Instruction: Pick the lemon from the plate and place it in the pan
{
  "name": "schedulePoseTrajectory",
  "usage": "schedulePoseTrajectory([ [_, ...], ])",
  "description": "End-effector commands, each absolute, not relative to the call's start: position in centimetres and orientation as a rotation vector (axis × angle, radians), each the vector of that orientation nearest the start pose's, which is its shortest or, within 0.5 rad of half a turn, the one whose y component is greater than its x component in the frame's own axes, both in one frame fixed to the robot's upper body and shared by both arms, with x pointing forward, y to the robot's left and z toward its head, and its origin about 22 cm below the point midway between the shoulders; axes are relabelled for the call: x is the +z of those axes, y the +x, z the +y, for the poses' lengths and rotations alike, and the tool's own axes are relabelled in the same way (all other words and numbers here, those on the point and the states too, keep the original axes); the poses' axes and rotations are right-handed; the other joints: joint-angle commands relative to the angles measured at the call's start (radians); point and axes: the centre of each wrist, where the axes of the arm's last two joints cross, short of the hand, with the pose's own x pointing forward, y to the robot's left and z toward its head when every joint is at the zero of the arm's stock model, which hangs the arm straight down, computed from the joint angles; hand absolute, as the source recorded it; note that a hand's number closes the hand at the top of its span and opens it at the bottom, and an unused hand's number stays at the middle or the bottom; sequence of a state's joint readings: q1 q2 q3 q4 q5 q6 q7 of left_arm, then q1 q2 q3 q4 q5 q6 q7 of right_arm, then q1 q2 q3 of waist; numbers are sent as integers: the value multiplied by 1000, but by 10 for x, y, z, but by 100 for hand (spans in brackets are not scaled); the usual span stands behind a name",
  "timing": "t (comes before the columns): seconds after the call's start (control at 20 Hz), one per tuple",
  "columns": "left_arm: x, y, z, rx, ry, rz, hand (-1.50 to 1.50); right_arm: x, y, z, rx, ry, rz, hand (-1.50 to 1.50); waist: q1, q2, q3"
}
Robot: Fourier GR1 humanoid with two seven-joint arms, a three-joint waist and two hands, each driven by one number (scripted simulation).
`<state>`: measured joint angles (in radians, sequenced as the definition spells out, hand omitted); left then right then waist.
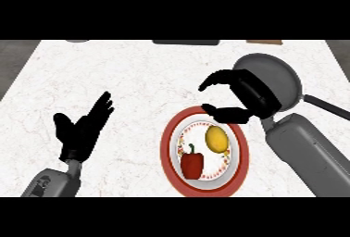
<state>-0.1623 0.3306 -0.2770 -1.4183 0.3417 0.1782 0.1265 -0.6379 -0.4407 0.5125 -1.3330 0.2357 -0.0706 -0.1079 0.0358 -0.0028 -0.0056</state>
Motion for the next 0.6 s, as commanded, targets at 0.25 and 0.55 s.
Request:
schedulePoseTrajectory([
  [0.25, 12, 261, 216, -80, -232, -1350, 0, 76, 337, -127, 1343, -307, -2041, -150, -26, 3, 5],
  [0.55, 4, 249, 221, -92, -218, -1347, 0, 79, 334, -116, 1839, -700, -1464, -150, -25, -16, -1],
])
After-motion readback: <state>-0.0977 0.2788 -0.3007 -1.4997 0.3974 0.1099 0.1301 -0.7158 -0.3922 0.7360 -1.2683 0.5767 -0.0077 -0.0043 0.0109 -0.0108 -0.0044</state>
